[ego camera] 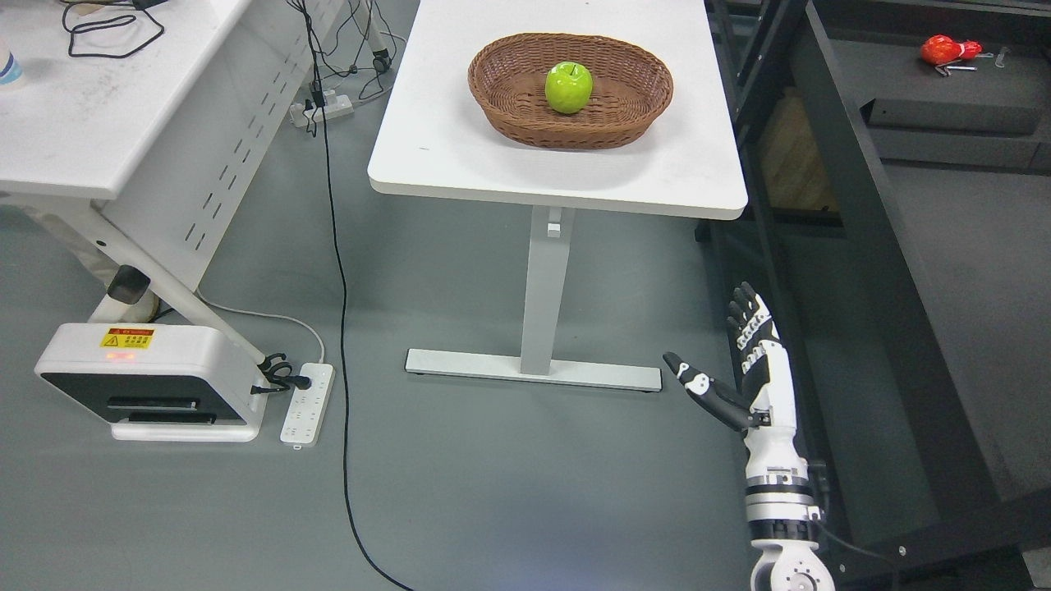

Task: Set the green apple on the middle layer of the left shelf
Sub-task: 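Drive toward the table with the wicker basket, right hand raised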

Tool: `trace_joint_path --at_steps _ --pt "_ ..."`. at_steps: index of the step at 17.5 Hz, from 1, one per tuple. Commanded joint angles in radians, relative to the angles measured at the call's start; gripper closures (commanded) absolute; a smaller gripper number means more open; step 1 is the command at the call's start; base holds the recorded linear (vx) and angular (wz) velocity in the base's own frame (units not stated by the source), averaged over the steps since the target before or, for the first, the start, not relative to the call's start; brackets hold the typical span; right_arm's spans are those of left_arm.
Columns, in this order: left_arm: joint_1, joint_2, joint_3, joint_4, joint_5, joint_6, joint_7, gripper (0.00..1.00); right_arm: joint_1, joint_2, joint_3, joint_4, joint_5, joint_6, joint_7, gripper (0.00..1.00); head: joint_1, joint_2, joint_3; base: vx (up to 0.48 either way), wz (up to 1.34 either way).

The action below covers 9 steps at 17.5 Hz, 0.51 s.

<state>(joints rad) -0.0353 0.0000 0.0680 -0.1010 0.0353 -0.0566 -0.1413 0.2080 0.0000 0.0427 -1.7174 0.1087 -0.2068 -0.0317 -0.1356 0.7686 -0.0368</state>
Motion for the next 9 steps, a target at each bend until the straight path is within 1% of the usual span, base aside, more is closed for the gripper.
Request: trace_joint_path --at_steps 1,2,3,4,7,8,9 --pt "0.0 0.017 -0.002 0.001 0.0 0.0 0.0 0.0 -0.022 -0.017 0.008 0.002 0.452 0.009 -0.013 0.01 0.0 0.0 0.0 0.0 0.0" --pt "0.0 0.017 0.001 0.0 0.0 0.0 0.0 0.0 -0.041 -0.017 0.008 0.002 0.644 0.033 -0.039 0.02 0.0 0.0 0.0 0.0 0.0" --pt "0.0 0.017 0.001 0.001 0.0 0.0 0.0 0.0 -0.047 -0.017 0.011 0.001 0.787 0.067 -0.069 0.02 0.0 0.0 0.0 0.011 0.0" --pt "0.0 0.017 0.001 0.001 0.0 0.0 0.0 0.0 -0.047 -0.017 0.011 -0.001 0.81 0.082 -0.08 0.02 0.0 0.0 0.0 0.011 0.0" --pt "0.0 0.017 0.001 0.001 0.0 0.0 0.0 0.0 -0.044 -0.017 0.011 -0.005 0.798 0.084 -0.086 0.0 0.0 0.0 0.0 0.042 0.01" --pt "0.0 0.017 0.001 0.0 0.0 0.0 0.0 0.0 -0.042 -0.017 0.011 -0.005 0.778 0.075 -0.089 0.0 0.0 0.0 0.0 0.061 0.0" --pt "0.0 0.017 0.001 0.0 0.0 0.0 0.0 0.0 -0.042 -0.017 0.009 -0.007 0.74 0.045 -0.094 0.0 0.0 0.0 0.0 0.117 0.0"
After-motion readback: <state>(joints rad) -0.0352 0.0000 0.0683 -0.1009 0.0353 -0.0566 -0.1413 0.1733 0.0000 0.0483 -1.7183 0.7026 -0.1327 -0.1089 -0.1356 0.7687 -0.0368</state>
